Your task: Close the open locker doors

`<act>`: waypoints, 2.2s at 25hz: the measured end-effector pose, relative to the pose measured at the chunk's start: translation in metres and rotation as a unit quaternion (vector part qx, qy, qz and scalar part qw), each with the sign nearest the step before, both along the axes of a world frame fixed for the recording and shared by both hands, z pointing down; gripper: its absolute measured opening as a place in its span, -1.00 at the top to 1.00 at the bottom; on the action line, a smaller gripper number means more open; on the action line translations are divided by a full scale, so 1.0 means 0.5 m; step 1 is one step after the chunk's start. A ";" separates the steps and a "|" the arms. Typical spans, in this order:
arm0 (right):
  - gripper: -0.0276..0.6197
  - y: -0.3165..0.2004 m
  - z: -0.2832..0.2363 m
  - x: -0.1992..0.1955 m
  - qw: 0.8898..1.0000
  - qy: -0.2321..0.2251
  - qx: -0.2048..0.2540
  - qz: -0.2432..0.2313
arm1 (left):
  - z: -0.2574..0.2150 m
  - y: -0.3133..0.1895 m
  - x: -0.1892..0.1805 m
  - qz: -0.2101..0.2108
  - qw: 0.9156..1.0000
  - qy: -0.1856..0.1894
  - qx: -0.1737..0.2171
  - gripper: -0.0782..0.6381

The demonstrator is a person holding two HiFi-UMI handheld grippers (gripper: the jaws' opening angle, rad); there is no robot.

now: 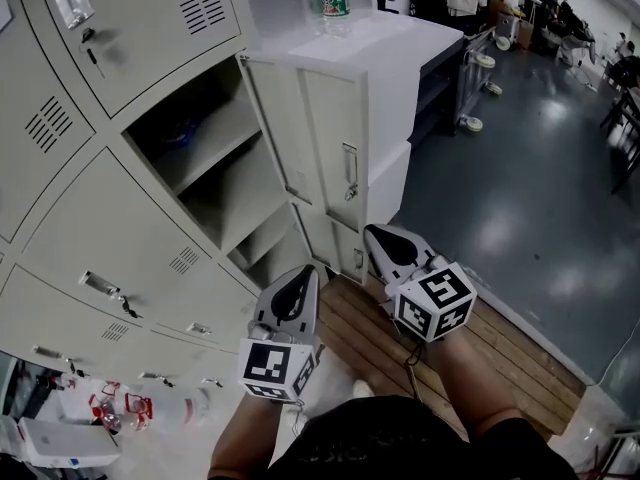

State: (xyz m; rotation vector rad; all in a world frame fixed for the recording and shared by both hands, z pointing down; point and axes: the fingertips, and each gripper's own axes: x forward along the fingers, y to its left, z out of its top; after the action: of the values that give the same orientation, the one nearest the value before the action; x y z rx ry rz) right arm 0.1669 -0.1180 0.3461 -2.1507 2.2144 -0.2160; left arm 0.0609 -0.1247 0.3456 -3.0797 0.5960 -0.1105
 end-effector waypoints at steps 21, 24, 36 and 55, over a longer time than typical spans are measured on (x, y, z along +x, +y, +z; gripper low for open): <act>-0.05 -0.122 -0.011 0.120 1.000 -0.011 0.026 -0.012 | 0.018 -0.054 -0.005 -0.061 0.998 -0.016 -0.003 0.77; -0.08 -0.141 -0.012 0.126 0.999 -0.013 0.029 -0.018 | 0.019 -0.059 -0.014 -0.070 0.997 -0.025 -0.003 0.77; 0.03 -0.196 -0.025 0.129 0.999 -0.004 0.035 -0.031 | 0.026 -0.076 -0.036 -0.086 0.995 -0.041 0.003 0.77; 0.61 -0.213 -0.020 0.121 0.999 0.014 0.023 -0.034 | 0.023 -0.114 -0.039 -0.080 0.996 -0.030 0.004 0.77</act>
State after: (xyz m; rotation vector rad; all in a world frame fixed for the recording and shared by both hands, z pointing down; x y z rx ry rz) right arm 0.2272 -0.2246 0.3360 -2.0701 2.2862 -0.1360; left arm 0.0413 -0.1817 0.3572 -3.0038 0.8364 -0.2008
